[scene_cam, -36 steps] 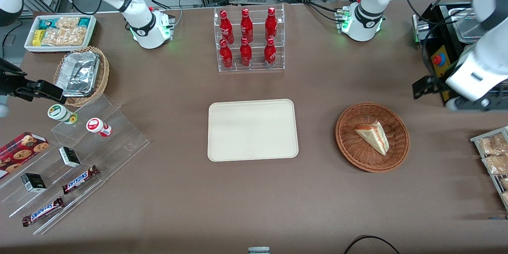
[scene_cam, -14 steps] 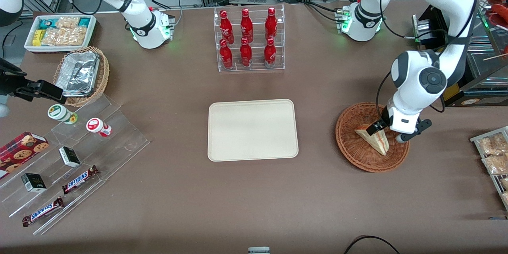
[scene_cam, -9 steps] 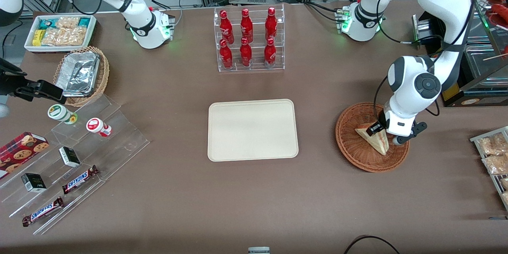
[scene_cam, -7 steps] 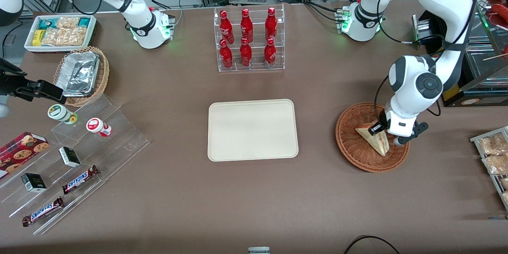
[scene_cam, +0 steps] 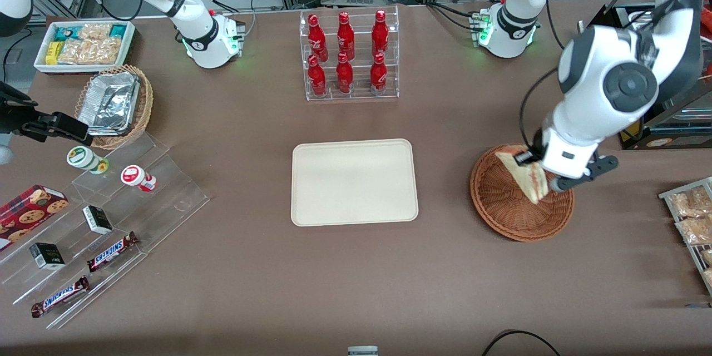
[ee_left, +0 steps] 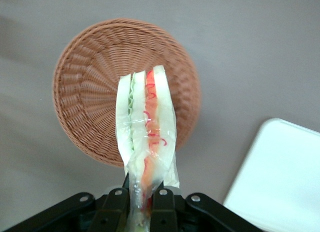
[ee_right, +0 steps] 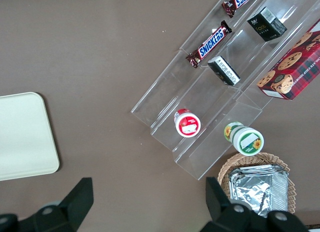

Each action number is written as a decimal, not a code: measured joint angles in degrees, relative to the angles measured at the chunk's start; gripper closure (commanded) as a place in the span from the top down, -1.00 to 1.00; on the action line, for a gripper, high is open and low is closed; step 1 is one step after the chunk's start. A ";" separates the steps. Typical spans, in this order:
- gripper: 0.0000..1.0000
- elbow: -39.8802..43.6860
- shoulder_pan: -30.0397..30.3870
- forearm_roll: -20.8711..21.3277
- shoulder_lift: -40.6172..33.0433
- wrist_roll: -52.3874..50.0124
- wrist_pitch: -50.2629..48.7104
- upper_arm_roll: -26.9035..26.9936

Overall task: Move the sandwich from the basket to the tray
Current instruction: 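Close the left gripper on the sandwich and lift it, then carry the held sandwich over the cream tray and lower it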

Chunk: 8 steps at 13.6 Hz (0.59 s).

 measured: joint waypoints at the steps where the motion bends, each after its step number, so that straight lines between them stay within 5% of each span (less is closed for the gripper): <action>1: -1.00 1.88 -0.76 0.03 0.45 0.00 -1.01 -1.99; 8: -1.00 11.32 -17.19 0.36 11.69 -0.39 1.91 -4.69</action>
